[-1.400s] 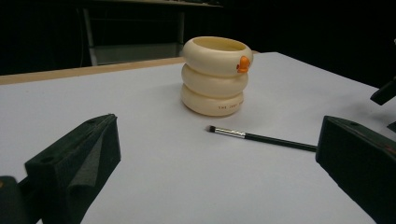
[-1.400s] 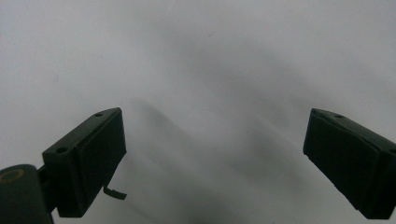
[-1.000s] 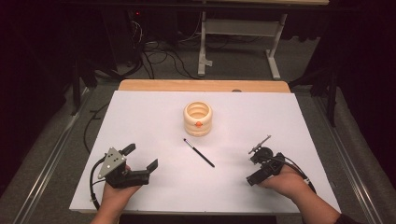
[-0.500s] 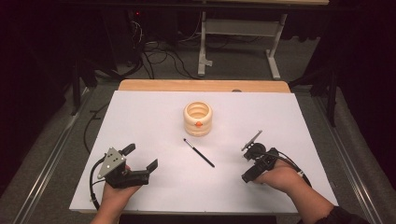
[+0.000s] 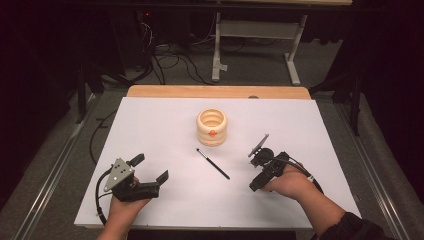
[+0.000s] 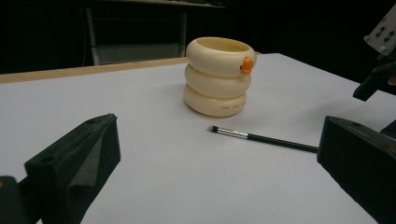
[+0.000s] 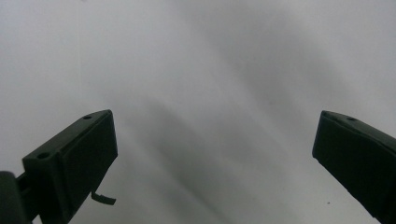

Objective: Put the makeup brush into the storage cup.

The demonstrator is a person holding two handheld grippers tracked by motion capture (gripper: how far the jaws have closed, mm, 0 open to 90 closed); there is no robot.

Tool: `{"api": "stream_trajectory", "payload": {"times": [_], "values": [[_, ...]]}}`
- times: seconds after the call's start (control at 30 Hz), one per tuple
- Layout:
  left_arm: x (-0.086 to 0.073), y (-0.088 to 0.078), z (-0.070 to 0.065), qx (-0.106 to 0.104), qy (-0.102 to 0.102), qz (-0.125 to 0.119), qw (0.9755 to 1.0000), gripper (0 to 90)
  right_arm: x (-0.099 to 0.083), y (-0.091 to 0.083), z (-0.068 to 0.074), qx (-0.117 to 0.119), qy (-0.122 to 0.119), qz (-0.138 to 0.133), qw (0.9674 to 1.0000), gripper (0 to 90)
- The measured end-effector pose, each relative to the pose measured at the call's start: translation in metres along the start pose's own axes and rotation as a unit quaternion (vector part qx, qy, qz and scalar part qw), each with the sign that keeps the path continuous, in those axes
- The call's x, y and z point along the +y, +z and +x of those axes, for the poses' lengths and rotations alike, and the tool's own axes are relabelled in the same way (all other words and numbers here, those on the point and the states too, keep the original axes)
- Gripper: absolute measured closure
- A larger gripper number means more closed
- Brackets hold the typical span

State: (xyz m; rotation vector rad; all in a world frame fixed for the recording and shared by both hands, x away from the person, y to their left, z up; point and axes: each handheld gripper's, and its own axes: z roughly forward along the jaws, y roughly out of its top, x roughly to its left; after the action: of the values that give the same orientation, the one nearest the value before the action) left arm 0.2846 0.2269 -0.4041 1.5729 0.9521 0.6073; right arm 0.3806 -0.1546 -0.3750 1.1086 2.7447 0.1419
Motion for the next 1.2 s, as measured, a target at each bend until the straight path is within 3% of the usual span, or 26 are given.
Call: {"api": "stream_trajectory", "payload": {"times": [0.77,0.87,1.0,1.13,1.2], "values": [[0.000,0.001,-0.001,-0.003,0.000,0.000,1.0000,0.2,0.036,0.002,0.018,0.016,-0.033,-0.019,0.9992,1.3],[0.000,0.001,0.000,-0.003,0.001,0.001,1.0000,0.2,0.039,0.002,0.021,0.019,-0.025,-0.016,0.9994,1.3],[0.000,0.001,0.000,-0.003,-0.001,0.000,1.0000,0.2,0.046,0.005,0.022,0.020,-0.044,-0.022,0.9986,2.1],[0.000,0.001,0.000,-0.004,-0.001,0.000,1.0000,0.2,0.051,0.007,0.026,0.021,-0.044,-0.019,0.9986,2.3],[0.000,0.001,0.000,-0.004,-0.001,0.000,1.0000,0.2,0.055,0.009,0.029,0.022,-0.055,-0.020,0.9980,2.3]]}}
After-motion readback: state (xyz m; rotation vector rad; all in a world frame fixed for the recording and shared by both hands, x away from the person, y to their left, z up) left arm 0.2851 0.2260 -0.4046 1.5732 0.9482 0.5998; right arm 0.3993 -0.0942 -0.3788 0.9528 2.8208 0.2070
